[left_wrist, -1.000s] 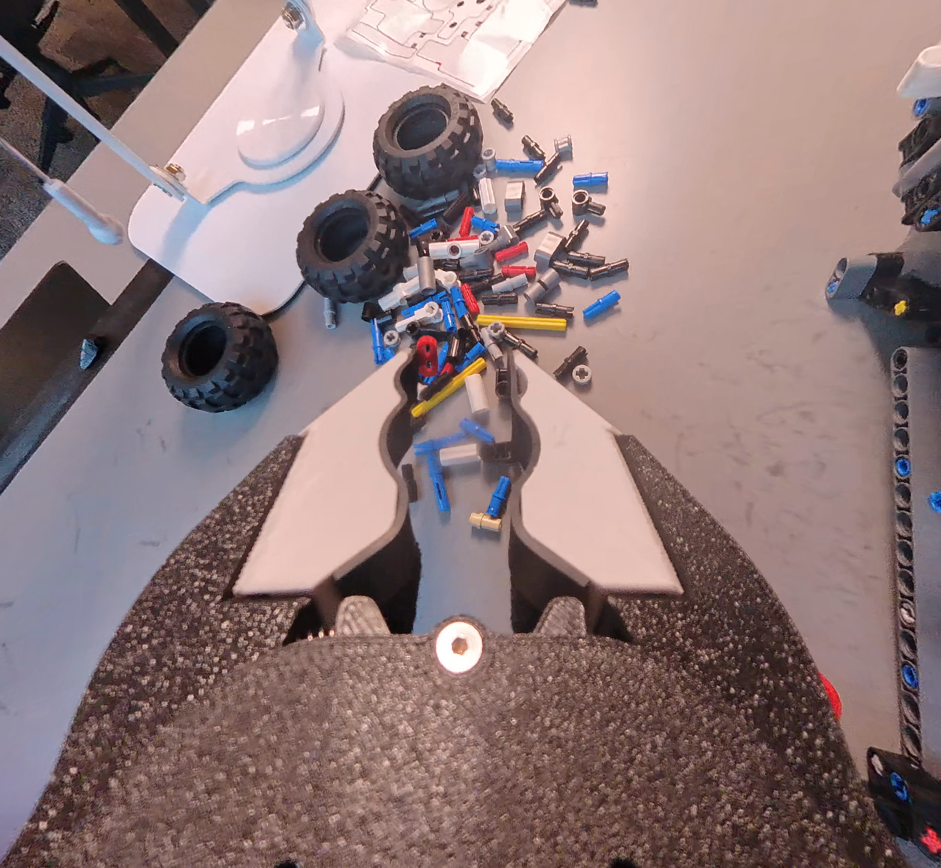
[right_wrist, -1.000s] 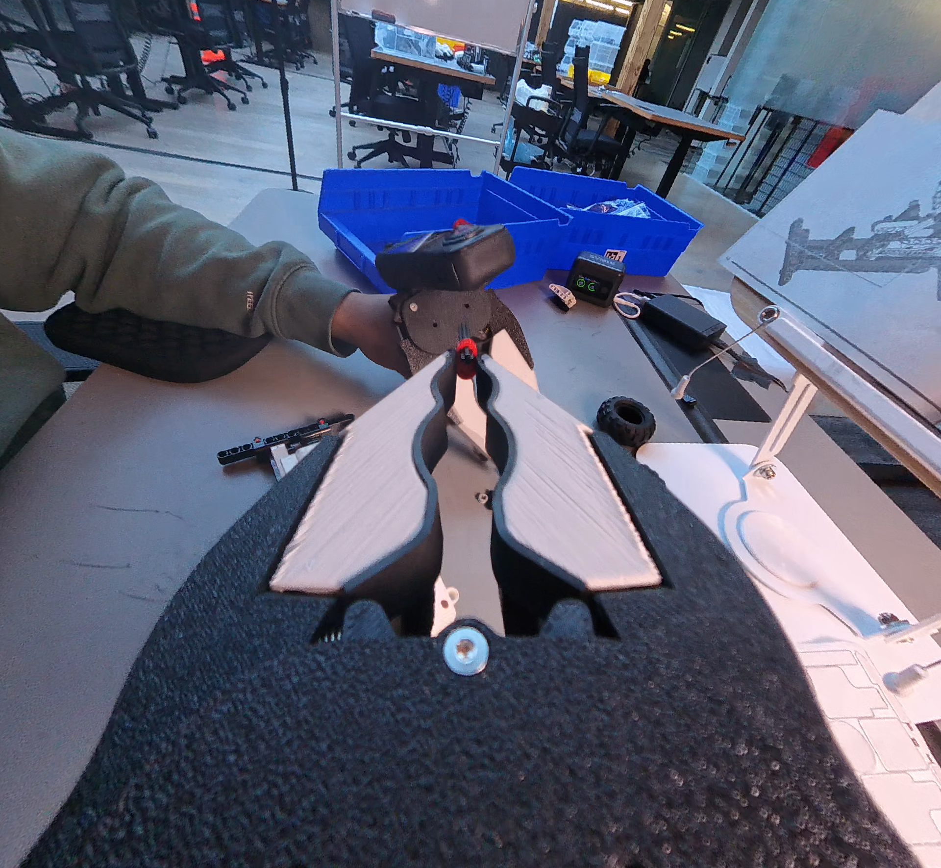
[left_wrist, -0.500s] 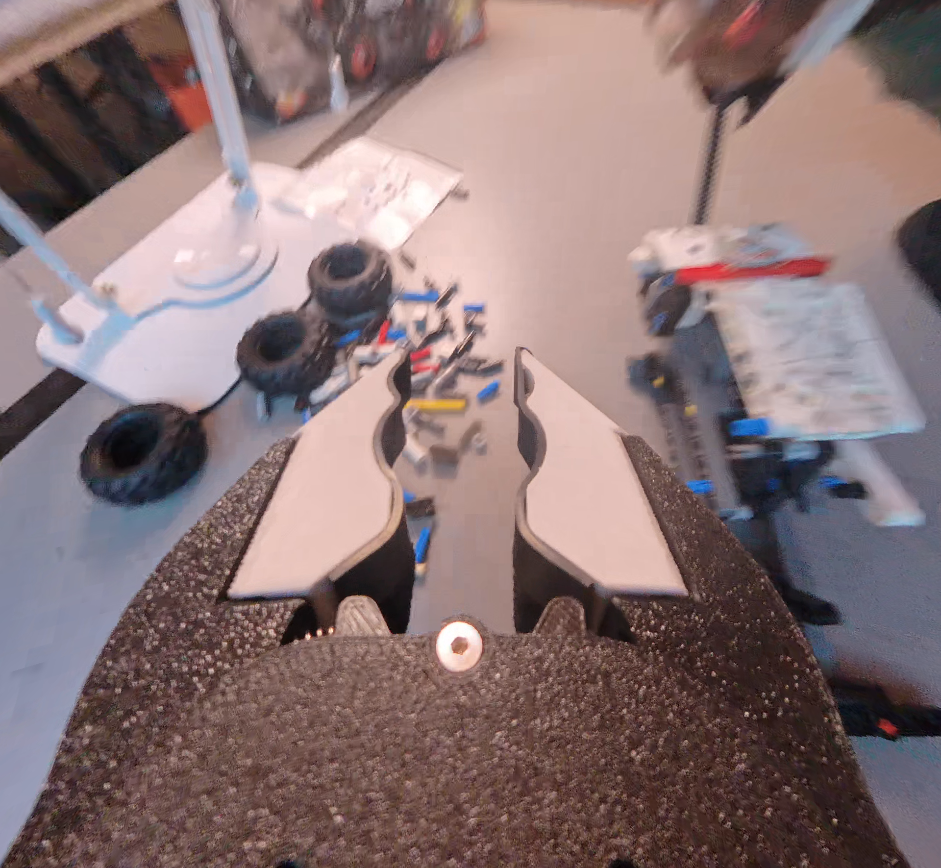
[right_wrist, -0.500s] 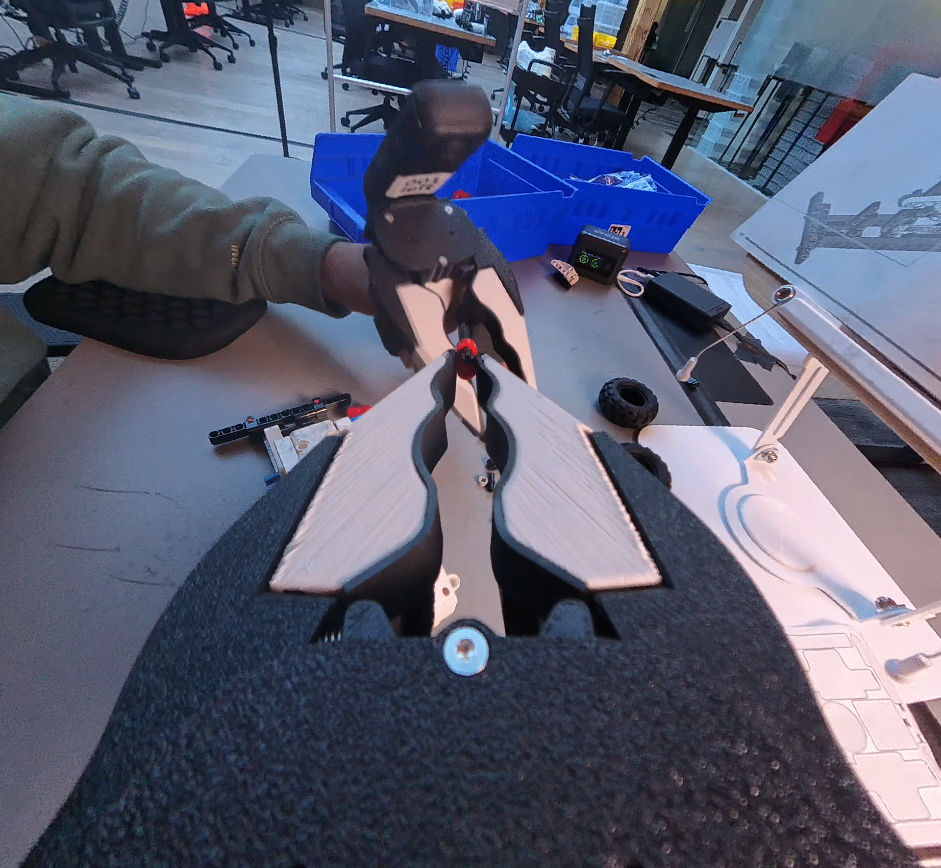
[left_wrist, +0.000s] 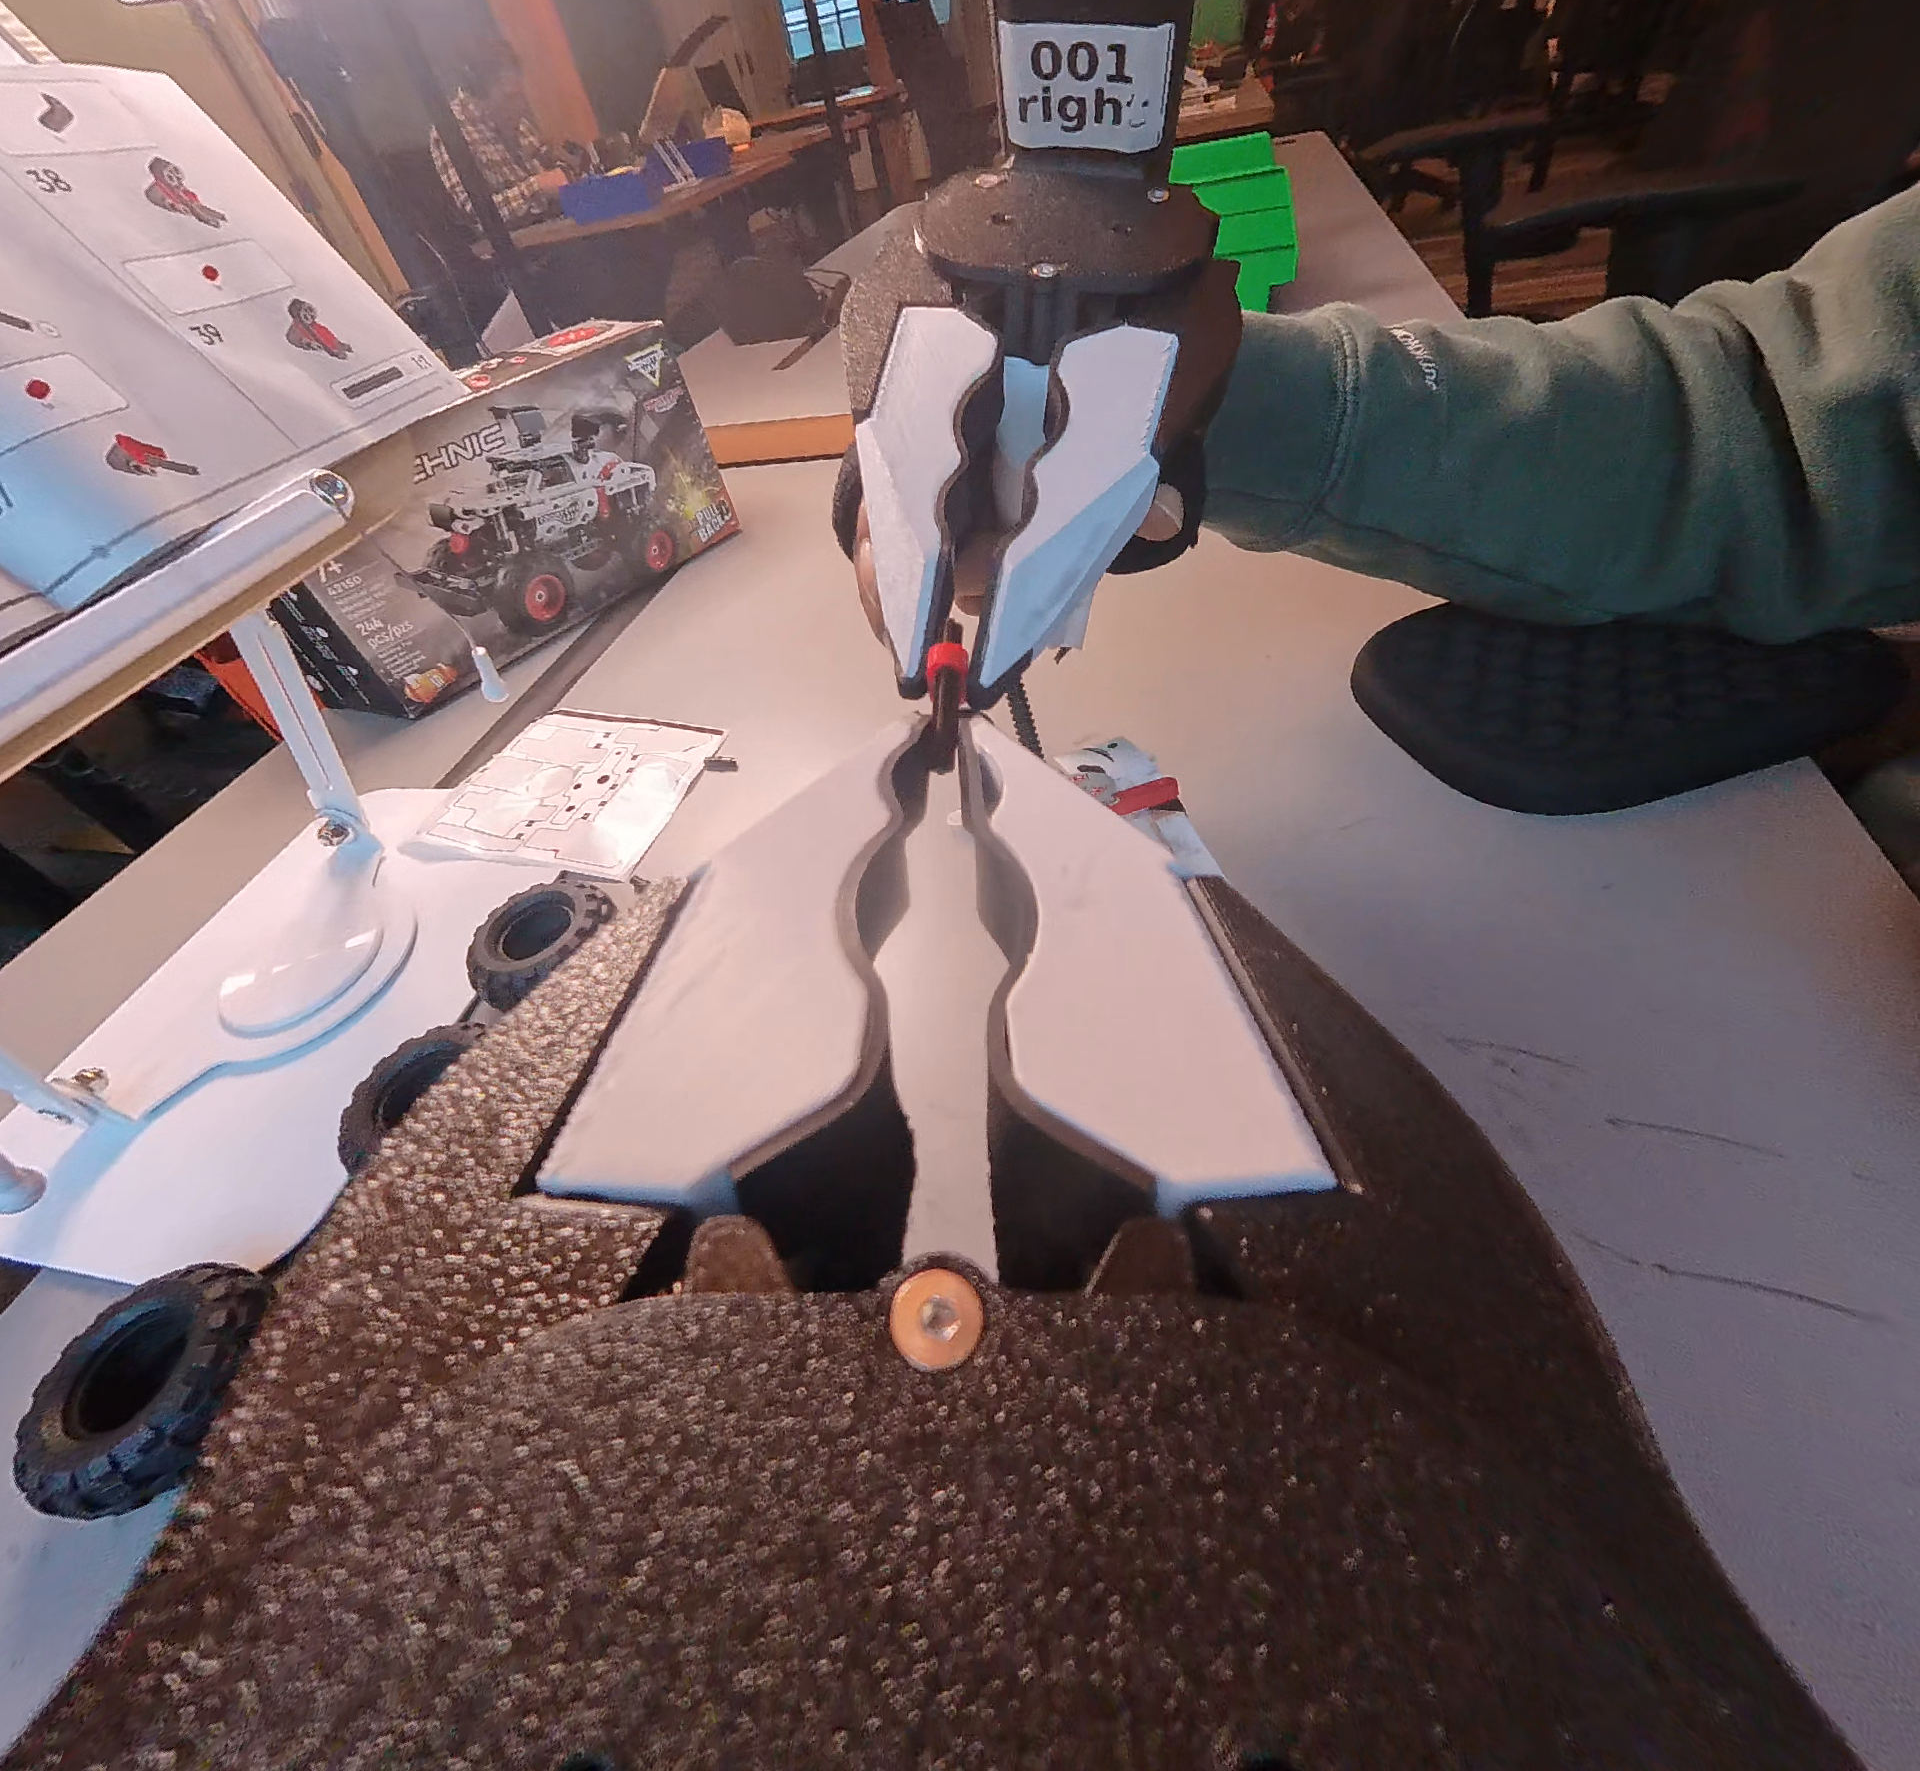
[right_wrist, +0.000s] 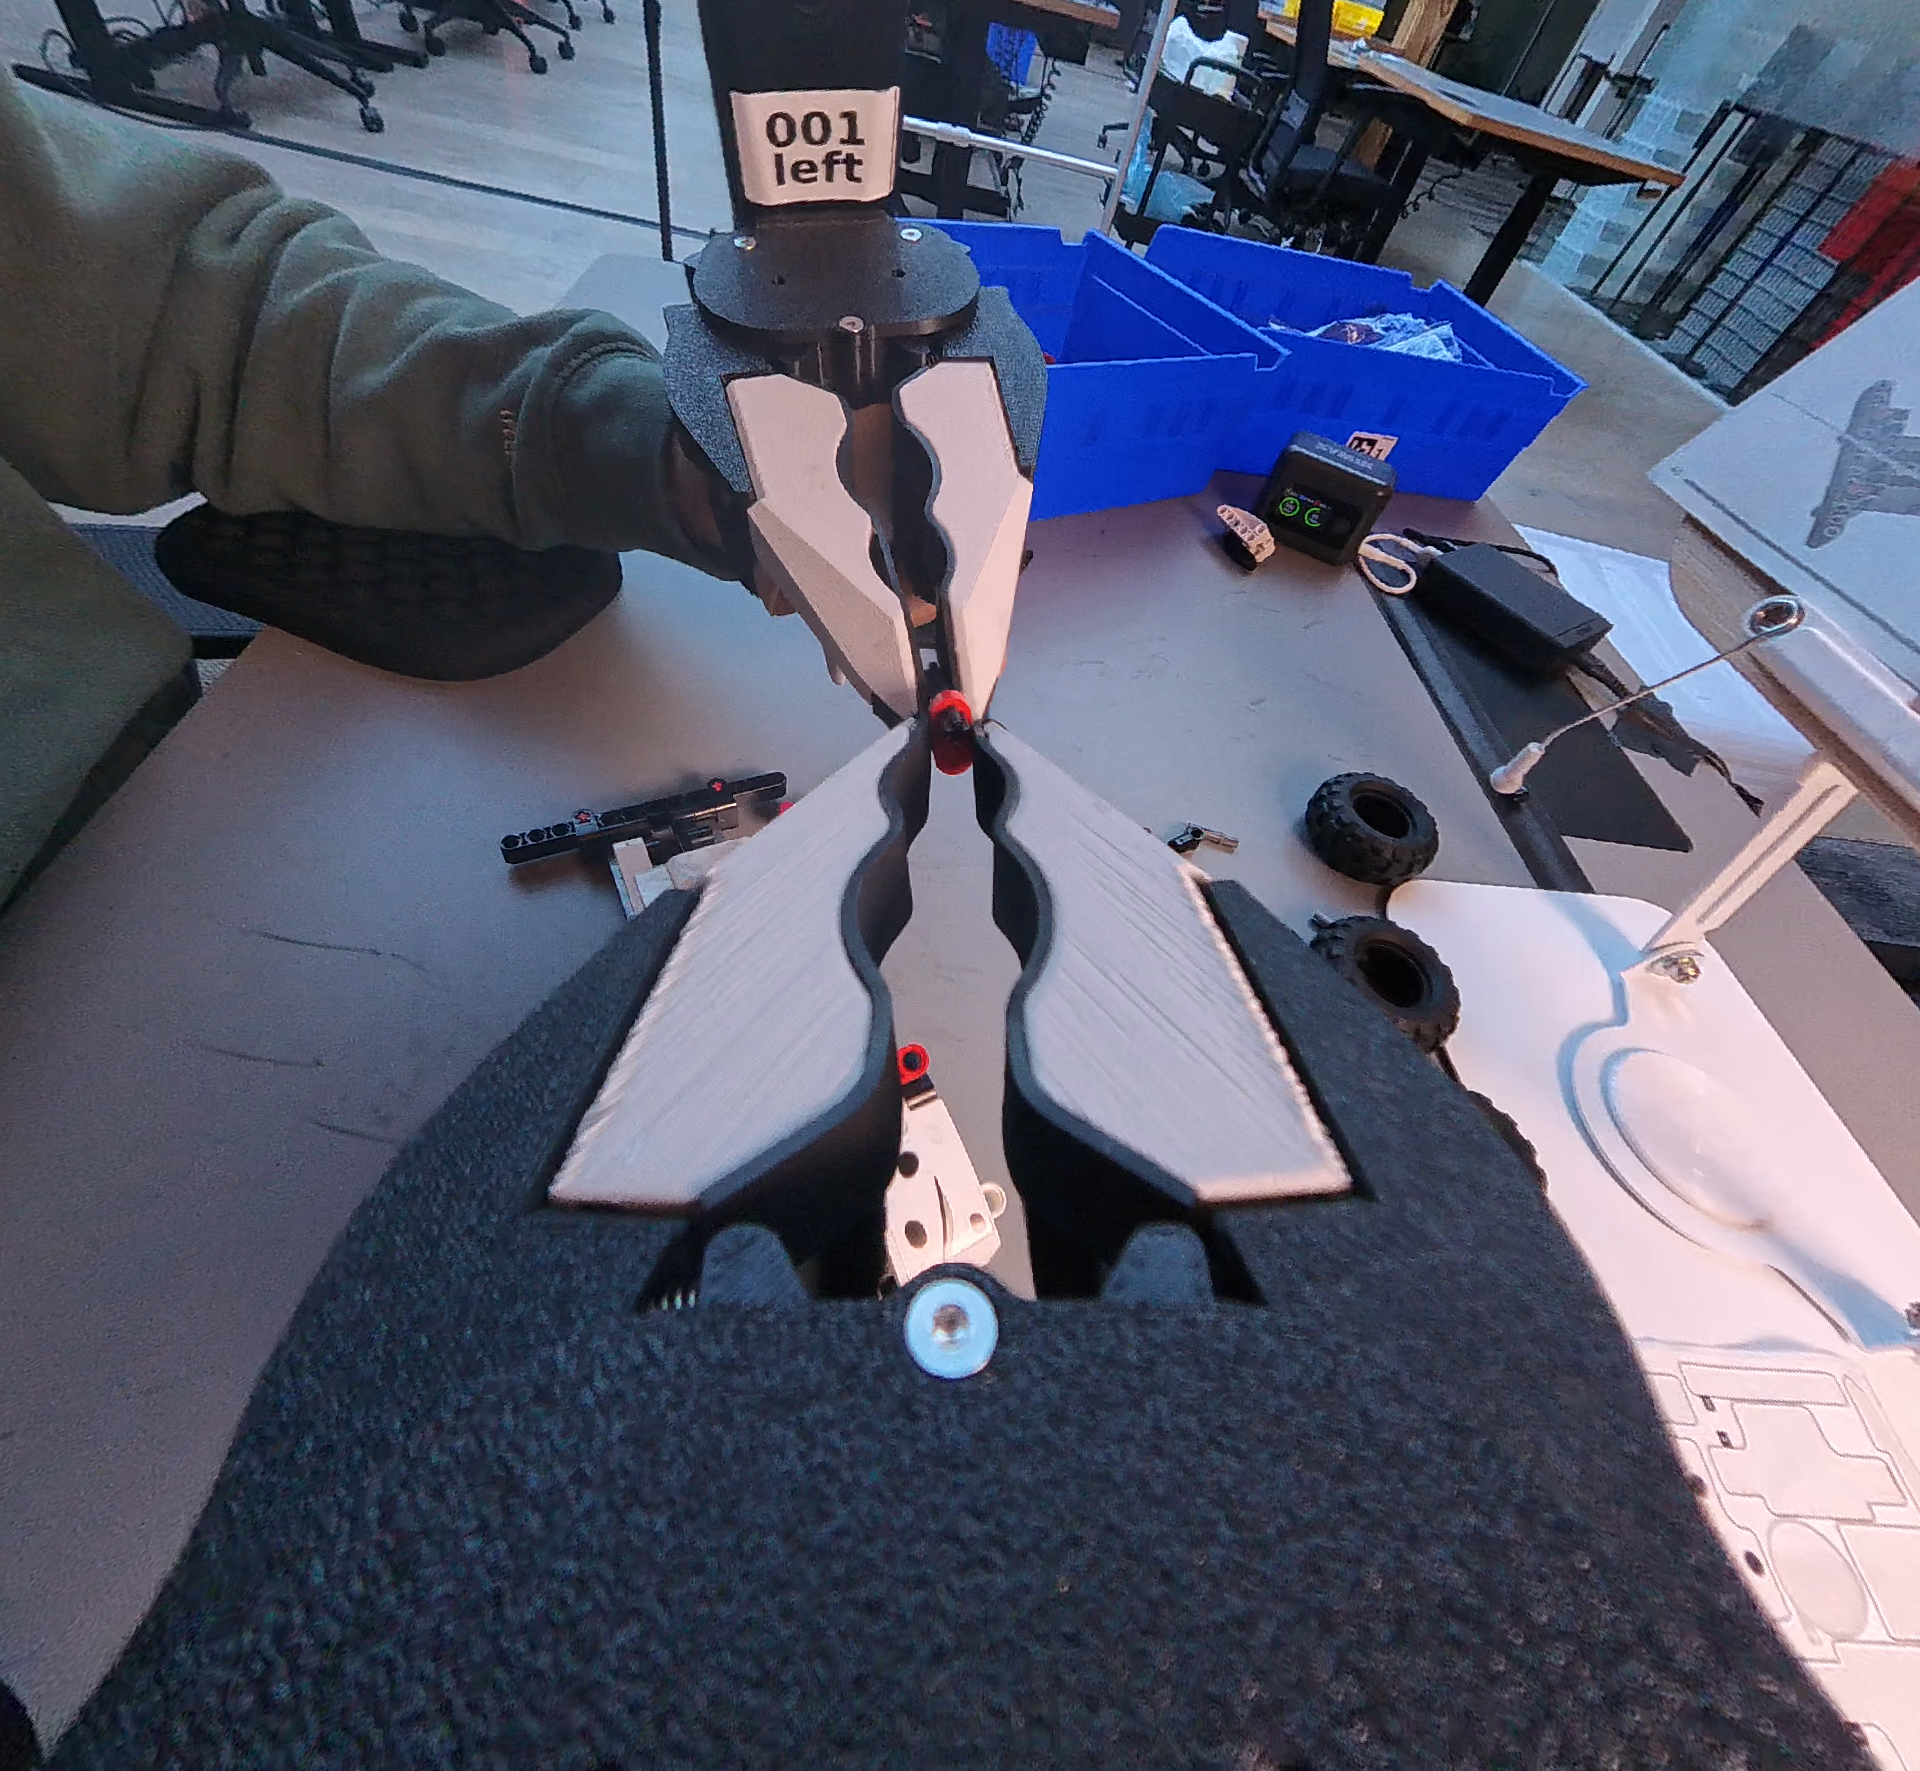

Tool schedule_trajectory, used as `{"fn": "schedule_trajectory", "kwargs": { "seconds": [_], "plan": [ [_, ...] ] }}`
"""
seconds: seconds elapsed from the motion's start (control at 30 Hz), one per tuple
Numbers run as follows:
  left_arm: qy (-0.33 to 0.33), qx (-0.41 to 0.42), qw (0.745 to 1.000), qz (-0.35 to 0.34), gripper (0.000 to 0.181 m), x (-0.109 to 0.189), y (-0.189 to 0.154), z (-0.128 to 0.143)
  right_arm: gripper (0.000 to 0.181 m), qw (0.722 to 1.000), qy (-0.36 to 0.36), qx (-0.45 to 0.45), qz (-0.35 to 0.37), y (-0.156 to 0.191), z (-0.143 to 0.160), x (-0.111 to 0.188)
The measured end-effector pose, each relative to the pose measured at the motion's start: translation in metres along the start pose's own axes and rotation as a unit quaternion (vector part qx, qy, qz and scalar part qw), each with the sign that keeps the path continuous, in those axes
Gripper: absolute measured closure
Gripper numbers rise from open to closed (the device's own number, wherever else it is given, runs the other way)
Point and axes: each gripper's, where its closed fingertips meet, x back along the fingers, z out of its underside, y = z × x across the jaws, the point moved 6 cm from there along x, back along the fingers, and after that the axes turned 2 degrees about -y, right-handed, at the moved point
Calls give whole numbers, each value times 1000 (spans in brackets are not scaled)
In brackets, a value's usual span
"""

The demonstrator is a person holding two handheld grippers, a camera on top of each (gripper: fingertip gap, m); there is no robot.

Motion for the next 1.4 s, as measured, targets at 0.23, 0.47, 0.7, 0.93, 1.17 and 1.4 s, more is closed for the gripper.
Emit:
{"fn": "schedule_trajectory", "kwargs": {
  "seconds": [0.23, 0.47, 0.7, 0.93, 1.17, 1.4],
  "plan": [
    [4, -1, 1000, 12, 177, 0, -4, -2, 174, 1000, 1, 10, -2, 5, -3, 0],
    [-25, -4, 999, 24, 178, 4, -9, -13, 175, 999, -31, 6, -28, 8, -14, 4],
    [-45, -8, 999, 30, 179, 6, -12, -23, 175, 998, -46, 5, -46, 9, -21, 10],
    [-106, 36, 994, -9, 180, 46, 14, -29, 176, 996, -86, -10, 13, -14, -29, 61],
    [-3, 26, 999, -39, 178, 18, 30, 1, 175, 996, -86, -2, -6, -9, -30, 44],
    [11, 19, 998, -54, 178, 16, 33, 11, 175, 997, -78, 1, -11, -6, -26, 40]
  ]
}}
